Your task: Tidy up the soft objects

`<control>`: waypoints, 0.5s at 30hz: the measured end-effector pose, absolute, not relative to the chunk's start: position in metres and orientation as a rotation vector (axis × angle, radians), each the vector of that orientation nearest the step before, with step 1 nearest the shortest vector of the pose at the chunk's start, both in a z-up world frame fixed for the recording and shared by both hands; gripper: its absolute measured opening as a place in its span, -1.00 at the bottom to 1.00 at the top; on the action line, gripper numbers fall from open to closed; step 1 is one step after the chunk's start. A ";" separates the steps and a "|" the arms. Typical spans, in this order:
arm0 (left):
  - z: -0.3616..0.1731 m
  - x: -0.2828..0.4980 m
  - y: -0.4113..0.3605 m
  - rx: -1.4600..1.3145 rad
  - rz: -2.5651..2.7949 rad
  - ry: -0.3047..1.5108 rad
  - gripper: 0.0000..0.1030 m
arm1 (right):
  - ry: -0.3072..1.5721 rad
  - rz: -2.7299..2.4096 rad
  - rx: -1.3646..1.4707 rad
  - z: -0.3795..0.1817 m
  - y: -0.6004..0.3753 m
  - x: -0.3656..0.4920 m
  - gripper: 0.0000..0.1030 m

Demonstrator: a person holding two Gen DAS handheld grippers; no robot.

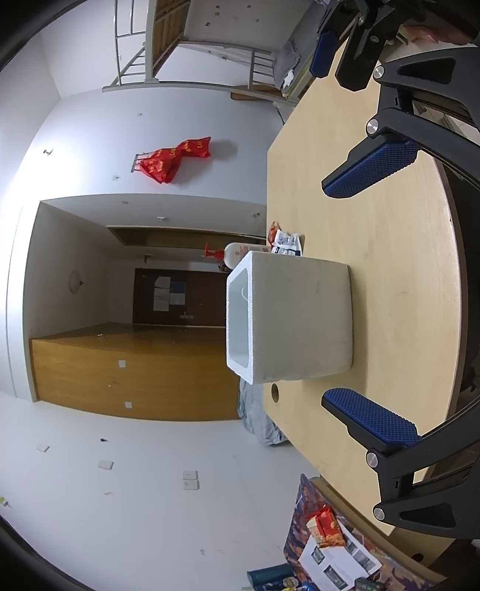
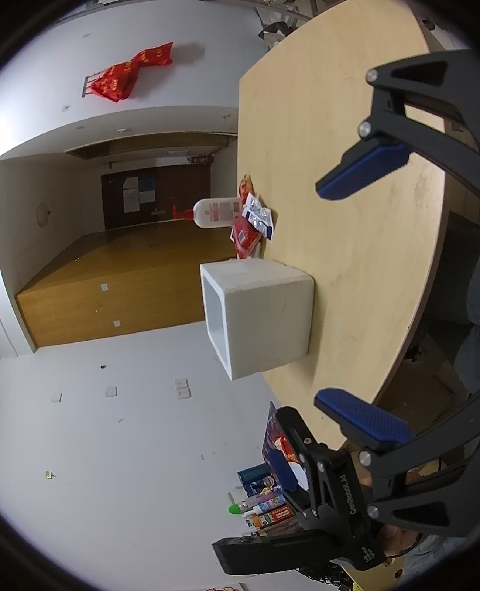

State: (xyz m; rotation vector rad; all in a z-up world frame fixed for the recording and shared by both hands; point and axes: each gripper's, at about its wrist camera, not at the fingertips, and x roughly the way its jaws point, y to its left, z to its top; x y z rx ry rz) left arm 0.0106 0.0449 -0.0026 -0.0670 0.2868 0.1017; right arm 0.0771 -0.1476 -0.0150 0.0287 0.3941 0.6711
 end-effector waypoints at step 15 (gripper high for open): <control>-0.003 0.010 0.043 -0.066 0.104 0.278 0.99 | 0.390 0.676 0.030 -0.013 -0.150 0.075 1.00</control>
